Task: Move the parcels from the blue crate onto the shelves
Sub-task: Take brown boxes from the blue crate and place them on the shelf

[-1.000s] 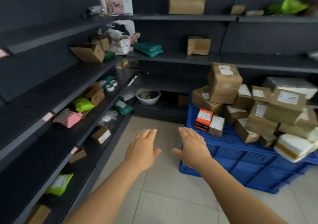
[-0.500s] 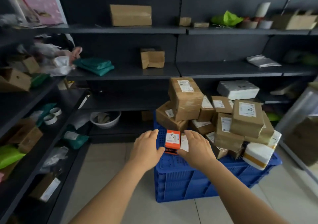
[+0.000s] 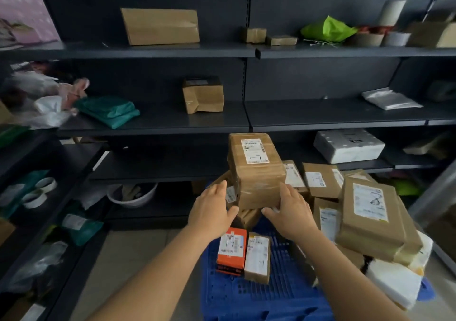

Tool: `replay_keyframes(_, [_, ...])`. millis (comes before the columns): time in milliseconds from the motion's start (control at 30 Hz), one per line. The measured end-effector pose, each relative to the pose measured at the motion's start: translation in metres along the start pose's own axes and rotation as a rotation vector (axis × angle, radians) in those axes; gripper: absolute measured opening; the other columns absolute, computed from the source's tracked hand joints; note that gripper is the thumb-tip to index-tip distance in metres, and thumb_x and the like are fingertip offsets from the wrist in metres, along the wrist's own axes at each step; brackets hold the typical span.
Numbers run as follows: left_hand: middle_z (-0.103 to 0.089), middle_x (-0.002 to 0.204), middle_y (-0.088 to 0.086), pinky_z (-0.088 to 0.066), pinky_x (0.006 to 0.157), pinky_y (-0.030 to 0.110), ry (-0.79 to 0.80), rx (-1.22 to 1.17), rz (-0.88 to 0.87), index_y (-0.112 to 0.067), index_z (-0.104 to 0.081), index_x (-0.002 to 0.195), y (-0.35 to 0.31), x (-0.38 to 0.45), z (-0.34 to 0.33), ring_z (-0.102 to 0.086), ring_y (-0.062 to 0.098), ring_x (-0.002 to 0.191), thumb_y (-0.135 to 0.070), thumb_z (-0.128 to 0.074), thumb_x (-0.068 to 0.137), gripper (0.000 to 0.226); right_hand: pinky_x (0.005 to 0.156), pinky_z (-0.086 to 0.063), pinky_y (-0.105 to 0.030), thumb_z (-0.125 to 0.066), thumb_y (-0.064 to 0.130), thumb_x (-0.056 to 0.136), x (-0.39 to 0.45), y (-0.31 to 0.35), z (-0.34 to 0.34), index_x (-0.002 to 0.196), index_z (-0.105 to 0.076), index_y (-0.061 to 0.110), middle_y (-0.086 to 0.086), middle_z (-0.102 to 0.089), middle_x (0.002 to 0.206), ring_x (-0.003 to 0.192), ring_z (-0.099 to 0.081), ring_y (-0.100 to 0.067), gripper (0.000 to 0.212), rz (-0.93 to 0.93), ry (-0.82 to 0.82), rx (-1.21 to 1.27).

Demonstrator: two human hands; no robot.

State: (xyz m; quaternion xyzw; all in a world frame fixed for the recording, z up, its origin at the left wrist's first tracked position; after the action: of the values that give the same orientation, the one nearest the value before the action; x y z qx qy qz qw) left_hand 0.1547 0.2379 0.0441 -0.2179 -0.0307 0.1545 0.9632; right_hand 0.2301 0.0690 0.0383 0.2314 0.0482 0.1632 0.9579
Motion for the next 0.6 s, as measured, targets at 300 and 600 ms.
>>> replay_keyframes(300, [-0.018, 0.159, 0.001, -0.033, 0.112, 0.039, 0.092, -0.101, 0.182, -0.019, -0.005, 0.154, -0.001, 0.129, -0.052, -0.025, 0.021, 0.143, -0.047, -0.054, 0.092, 0.085, 0.111, -0.034, -0.046, -0.067, 0.043, 0.083, 0.140, -0.047, -0.020, 0.152, -0.002, 0.026, -0.002, -0.017, 0.156, 0.140, -0.029, -0.024, 0.096, -0.056, 0.158, 0.118])
replay_keyframes(600, [-0.054, 0.132, -0.006, -0.051, 0.096, 0.038, 0.106, -0.320, 0.338, -0.022, -0.022, 0.148, 0.019, 0.177, -0.087, -0.055, 0.012, 0.116, -0.043, -0.070, 0.081, 0.085, 0.093, -0.048, -0.040, -0.069, 0.046, 0.081, 0.198, -0.065, -0.061, 0.152, 0.004, 0.027, -0.003, -0.041, 0.144, 0.118, -0.051, -0.022, 0.103, -0.141, 0.316, 0.286])
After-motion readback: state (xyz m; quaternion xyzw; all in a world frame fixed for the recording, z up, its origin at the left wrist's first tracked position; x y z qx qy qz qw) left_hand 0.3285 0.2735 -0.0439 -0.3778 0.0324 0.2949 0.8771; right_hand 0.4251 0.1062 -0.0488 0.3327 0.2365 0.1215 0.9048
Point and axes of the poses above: each hand's wrist, its own x-axis towards the middle knuckle, its own z-axis out of the back of the hand, y = z × x, the point moved 10 cm from there along x, towards the middle knuckle
